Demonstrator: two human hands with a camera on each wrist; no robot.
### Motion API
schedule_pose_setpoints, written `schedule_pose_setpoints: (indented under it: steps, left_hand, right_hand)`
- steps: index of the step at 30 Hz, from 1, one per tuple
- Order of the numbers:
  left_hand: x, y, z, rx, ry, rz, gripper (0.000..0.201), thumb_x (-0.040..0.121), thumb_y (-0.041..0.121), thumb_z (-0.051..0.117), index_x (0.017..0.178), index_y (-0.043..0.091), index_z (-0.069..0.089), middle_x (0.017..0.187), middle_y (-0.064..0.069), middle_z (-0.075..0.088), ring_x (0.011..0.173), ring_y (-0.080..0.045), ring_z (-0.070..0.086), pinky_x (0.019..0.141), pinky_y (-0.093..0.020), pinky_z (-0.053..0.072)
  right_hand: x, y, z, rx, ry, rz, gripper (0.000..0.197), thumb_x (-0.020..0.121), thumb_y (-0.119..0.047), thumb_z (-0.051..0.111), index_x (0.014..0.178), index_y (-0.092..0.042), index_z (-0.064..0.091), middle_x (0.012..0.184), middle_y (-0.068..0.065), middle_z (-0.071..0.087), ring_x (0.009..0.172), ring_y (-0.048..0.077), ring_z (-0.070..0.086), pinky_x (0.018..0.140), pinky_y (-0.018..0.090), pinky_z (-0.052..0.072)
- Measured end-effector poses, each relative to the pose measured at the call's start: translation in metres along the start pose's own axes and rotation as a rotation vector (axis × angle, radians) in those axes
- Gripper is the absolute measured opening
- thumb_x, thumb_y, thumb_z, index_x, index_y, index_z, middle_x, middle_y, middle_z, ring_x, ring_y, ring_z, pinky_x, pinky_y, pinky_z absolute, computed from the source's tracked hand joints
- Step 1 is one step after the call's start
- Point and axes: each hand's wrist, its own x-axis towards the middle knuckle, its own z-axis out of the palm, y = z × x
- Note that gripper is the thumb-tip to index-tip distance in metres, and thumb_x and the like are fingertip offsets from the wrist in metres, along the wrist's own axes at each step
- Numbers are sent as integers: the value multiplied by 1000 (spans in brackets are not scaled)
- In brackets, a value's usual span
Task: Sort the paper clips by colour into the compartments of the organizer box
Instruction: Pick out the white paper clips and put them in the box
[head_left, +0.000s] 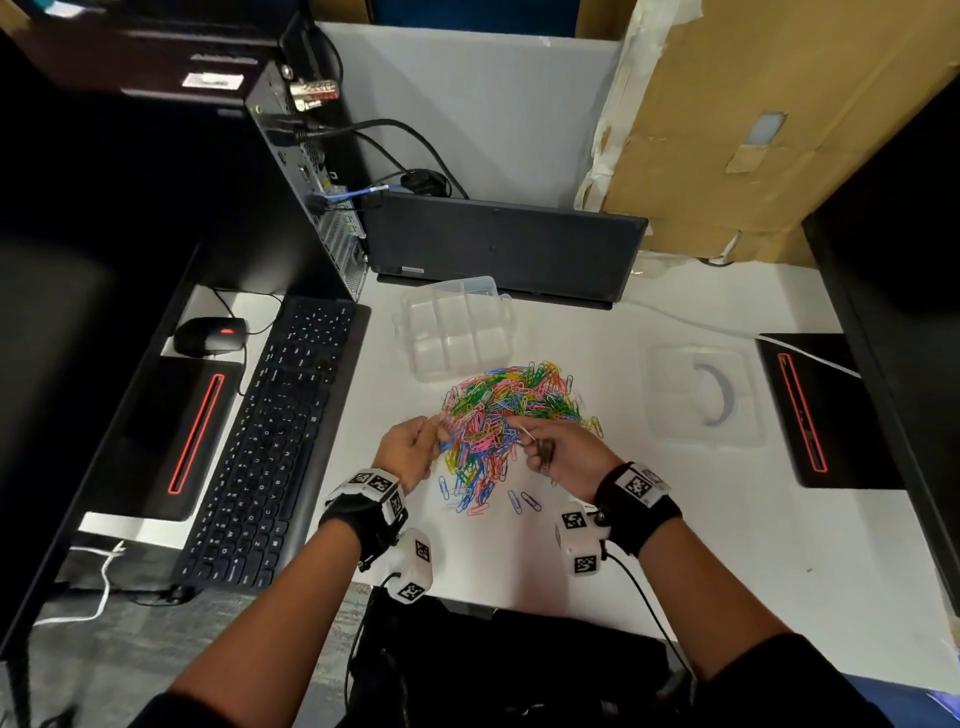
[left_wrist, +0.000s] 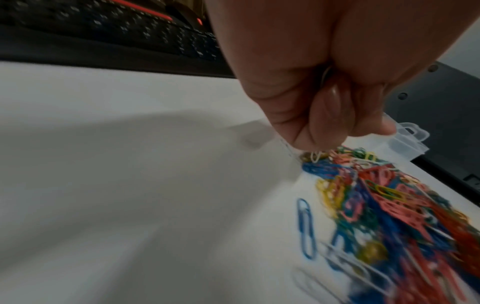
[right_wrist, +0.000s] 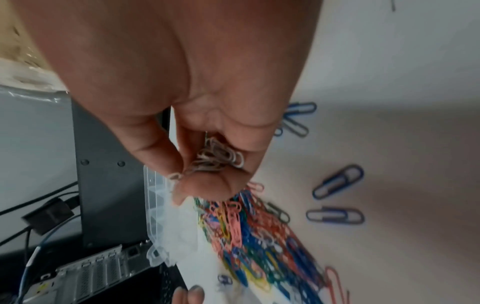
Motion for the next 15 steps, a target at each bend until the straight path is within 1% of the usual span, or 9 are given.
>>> schedule_pose_setpoints:
  steps: [1,3,5,6,8,10,12,14,15]
  left_hand:
    - [2,-3,-4,16,8,-2,40,103,30,41,73,15,63,53,4,43,42,-10,34,44,-21,31]
    - [4,-6,-12,37,23,-14,39,103,29,41,75,16,65,55,2,44,44,-12,34,45,-22,32]
    - [7,-6,-18,58,40,-19,38,103,28,42,76,15,65,57,1,46,45,-12,36,46,-22,33]
    - [8,-6,-22,70,44,-18,37,103,28,42,77,15,65,58,1,46,46,-13,37,46,-22,34]
    - [10,-5,-26,66,49,-17,38,103,29,42,77,14,65,57,1,46,46,-13,38,46,-22,34]
    - [11,-3,-29,48,54,-23,38,103,28,42,77,13,65,55,1,45,45,-12,37,44,-21,33]
    - [13,-3,-32,39,51,-28,38,102,28,43,76,12,65,53,2,45,43,-12,36,43,-21,32]
    - [15,-3,-34,29,43,-29,38,102,28,44,74,12,65,51,3,44,41,-12,35,43,-21,32]
    - [16,-4,-35,24,41,-30,38,102,29,45,74,13,65,50,3,44,41,-12,35,44,-22,32]
  right_hand:
    - [0,1,5,23,-27,33,26,97,-9,54,119,0,63,76,4,55,64,12,49,56,20,47]
    - [0,4,16,26,-53,64,23,96,-19,57,104,0,68,78,6,60,65,14,52,56,22,48]
    - [3,8,25,-108,-64,58,25,95,-25,61,91,-2,69,76,6,61,63,15,54,55,23,47]
    - [5,10,30,-271,-65,28,26,93,-27,64,89,-2,70,74,4,61,62,14,53,55,22,46]
    - [11,17,38,-743,-70,-86,26,89,-29,71,93,-3,73,68,-8,64,61,8,57,59,18,44]
    - [20,25,45,-1174,-106,-232,24,81,-33,78,92,-12,78,69,-15,69,65,-3,62,64,13,45]
    - [26,31,53,-1408,-131,-283,24,73,-39,84,86,-19,79,77,-11,72,71,-1,63,68,19,50]
    - [29,34,61,-1607,-82,-284,31,68,-47,84,86,-24,77,79,-11,68,75,5,62,70,27,53]
    - [30,36,64,-1680,-58,-293,34,67,-50,84,88,-25,76,81,-11,67,77,7,62,71,27,52]
